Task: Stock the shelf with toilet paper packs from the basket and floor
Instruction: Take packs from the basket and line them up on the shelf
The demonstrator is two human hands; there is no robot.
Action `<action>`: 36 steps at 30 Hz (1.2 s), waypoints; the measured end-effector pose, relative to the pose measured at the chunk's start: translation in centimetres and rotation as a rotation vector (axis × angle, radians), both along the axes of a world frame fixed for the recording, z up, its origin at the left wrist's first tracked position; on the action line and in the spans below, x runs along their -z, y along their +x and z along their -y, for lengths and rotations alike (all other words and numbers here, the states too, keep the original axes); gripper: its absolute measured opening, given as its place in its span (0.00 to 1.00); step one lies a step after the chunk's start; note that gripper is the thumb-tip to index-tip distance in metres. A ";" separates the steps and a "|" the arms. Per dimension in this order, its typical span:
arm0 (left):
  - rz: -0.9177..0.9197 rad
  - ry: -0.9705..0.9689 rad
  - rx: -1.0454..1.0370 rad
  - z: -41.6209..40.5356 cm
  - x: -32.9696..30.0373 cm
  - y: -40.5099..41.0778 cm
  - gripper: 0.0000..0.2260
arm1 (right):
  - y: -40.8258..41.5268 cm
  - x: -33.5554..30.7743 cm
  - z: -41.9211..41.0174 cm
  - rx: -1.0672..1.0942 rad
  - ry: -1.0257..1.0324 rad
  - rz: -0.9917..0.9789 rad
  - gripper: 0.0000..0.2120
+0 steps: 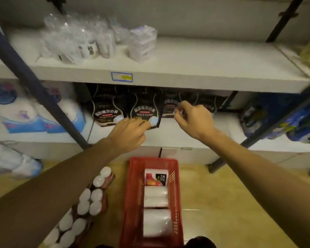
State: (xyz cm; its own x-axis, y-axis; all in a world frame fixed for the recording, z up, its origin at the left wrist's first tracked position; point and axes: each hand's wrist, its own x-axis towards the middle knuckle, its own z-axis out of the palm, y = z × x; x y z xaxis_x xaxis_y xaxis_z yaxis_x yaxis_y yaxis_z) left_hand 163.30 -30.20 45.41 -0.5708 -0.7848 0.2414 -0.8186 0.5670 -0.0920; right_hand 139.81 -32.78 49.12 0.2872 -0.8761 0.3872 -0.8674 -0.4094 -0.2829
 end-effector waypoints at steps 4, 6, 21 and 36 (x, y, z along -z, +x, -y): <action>-0.005 0.060 -0.016 -2.2 11.5 1.7 0.15 | 2.2 11.7 -0.9 -0.021 0.071 -0.033 0.12; 0.013 0.084 -0.008 -3.1 17.5 2.4 0.14 | 2.8 17.7 -1.4 -0.017 0.134 -0.076 0.13; -0.061 0.291 0.138 -9.2 50.6 3.3 0.14 | 3.8 54.5 -8.5 -0.018 0.853 -0.388 0.27; 0.184 0.534 0.074 -11.5 55.4 1.7 0.14 | 4.5 60.8 -16.1 -0.200 1.093 -0.825 0.51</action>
State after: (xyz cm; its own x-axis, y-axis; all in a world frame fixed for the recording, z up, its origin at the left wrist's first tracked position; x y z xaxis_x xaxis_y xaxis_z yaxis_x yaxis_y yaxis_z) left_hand 165.02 -18.73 -9.98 -0.6242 -0.7269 -0.2864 -0.7723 0.6294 0.0860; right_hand 144.27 -16.65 -11.68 0.2507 -0.5387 -0.8043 -0.8924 -0.4507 0.0237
